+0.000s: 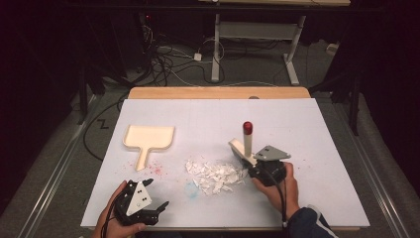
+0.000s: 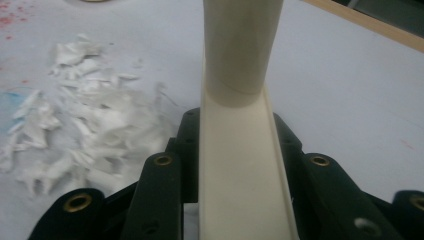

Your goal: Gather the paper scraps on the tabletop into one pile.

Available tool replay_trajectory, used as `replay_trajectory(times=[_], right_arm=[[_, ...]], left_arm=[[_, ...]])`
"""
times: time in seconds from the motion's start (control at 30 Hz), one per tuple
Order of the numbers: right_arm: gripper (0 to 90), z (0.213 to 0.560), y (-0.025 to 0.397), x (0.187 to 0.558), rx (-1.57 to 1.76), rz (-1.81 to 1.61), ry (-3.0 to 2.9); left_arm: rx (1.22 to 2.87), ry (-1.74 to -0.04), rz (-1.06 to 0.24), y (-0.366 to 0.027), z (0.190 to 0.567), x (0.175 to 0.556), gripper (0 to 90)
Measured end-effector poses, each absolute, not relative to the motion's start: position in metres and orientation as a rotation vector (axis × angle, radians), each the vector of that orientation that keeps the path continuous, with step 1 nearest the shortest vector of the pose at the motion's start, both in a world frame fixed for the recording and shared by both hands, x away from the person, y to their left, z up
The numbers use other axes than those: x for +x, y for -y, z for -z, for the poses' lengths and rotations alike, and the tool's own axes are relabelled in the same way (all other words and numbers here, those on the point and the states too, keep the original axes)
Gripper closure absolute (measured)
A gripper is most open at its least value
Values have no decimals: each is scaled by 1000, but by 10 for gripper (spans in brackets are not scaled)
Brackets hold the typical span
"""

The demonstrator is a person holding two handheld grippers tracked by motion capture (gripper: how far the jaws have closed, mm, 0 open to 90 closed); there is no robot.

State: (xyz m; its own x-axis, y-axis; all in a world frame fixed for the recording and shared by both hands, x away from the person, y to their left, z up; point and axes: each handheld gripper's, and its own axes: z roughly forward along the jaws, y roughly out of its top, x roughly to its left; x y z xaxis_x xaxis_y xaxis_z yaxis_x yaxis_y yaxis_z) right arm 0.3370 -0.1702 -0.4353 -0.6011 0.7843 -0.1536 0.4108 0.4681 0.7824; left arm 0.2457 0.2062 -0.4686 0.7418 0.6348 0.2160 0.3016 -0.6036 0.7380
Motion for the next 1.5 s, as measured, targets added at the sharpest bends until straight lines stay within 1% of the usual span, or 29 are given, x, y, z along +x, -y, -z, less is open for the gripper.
replay_trajectory(times=[0.03, 0.07, 0.23, 0.37, 0.53, 0.77, 1.2, 1.37, 1.5], right_arm=[[683, 435, 170, 337, 992, -987, -2218], [682, 439, 153, 333, 960, -983, -2225], [682, 442, 121, 330, 898, -1014, -2245], [682, 440, 111, 331, 870, -1038, -2243], [682, 437, 112, 334, 824, -1032, -2229], [682, 421, 136, 340, 823, -1118, -2179], [682, 430, 164, 347, 807, -1047, -2172], [683, 438, 165, 355, 834, -1032, -2195], [682, 442, 150, 349, 792, -1092, -2273]], left_arm=[[2234, -701, -610, -206, 469, 246, 170], [2237, -700, -611, -207, 469, 246, 171], [2231, -703, -608, -207, 469, 248, 171], [2239, -689, -605, -206, 470, 247, 171], [2248, -678, -607, -205, 470, 247, 170], [2264, -674, -609, -204, 472, 248, 170], [2290, -653, -612, -199, 474, 247, 170], [2289, -646, -606, -201, 475, 248, 170], [2288, -637, -605, -201, 475, 248, 171]])
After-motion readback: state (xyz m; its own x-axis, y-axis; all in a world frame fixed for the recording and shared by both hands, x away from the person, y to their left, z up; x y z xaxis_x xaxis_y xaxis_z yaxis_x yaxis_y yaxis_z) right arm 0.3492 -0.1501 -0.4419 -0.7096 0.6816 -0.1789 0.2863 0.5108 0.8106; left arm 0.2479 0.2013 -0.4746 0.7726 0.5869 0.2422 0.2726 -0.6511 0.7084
